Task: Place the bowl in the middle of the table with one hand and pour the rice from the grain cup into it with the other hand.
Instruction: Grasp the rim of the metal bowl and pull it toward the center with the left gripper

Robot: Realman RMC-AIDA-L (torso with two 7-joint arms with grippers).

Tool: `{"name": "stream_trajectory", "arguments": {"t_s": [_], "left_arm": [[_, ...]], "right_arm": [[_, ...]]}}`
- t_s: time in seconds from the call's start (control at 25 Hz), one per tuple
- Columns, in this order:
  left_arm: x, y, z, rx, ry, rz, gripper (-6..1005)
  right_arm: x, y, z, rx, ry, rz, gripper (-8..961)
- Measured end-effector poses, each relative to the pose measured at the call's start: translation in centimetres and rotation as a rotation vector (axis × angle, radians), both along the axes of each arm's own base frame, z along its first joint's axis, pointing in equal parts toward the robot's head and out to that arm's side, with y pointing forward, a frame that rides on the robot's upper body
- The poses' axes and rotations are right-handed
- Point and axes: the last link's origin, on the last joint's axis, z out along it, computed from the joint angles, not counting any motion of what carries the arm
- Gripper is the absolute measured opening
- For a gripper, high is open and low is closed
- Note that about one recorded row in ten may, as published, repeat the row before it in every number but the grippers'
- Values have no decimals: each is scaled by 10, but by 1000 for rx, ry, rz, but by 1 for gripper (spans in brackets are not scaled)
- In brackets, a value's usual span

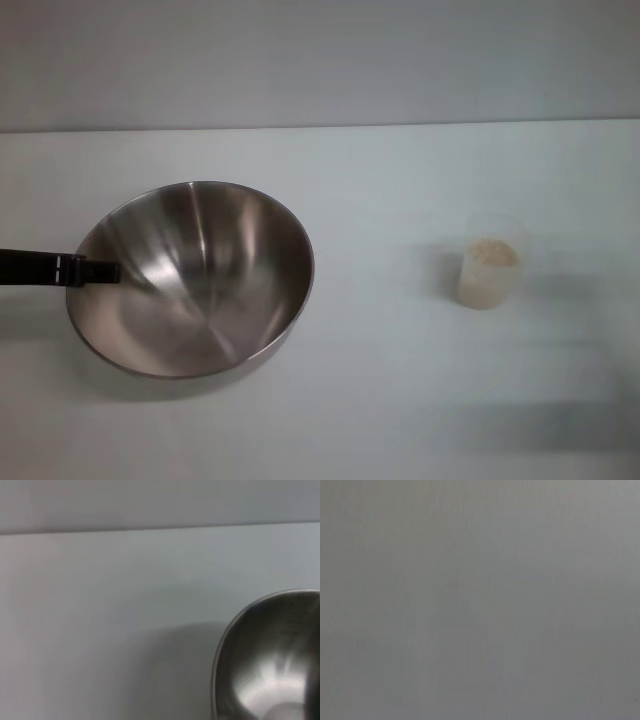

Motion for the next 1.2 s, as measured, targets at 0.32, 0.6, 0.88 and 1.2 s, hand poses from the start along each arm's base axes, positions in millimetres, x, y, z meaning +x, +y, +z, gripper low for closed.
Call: {"name": "stream_trajectory", "arguments": {"t_s": [0.32,0.6,0.88,1.2], "left_arm": [[-8,4,-8,-23,1,19,810],[-9,6,-11,-30,1,21,657],[-8,8,-10,-29,7,10,315],[-10,11,-12,-42,7,19,186]], "right_arm": [[1,1,-1,-5,-1,-5,574],[0,1,-1,-6,-1,-3,574],[0,2,-1,-6,-1,-2,574],[-1,3,-1,-6,-1,1,574]]}}
